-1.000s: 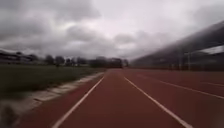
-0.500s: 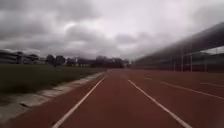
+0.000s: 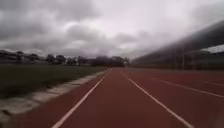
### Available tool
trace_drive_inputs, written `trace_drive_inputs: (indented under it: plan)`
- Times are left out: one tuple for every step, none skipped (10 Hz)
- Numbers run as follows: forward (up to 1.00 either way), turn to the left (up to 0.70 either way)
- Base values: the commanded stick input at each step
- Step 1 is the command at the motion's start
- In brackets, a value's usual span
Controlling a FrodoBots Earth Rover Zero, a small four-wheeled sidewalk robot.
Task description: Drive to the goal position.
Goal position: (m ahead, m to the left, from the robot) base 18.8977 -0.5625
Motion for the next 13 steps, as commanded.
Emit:
trace_drive_inputs:
  plan:
    - [0.70,0.00]
    - [0.70,0.00]
    - [0.70,0.00]
    - [0.70,0.00]
    - [0.70,0.00]
    - [0.70,0.00]
    - [0.70,0.00]
    - [0.70,0.00]
    - [0.70,0.00]
    - [0.70,0.00]
    - [0.70,0.00]
    - [0.70,0.00]
    - [0.70,0.00]
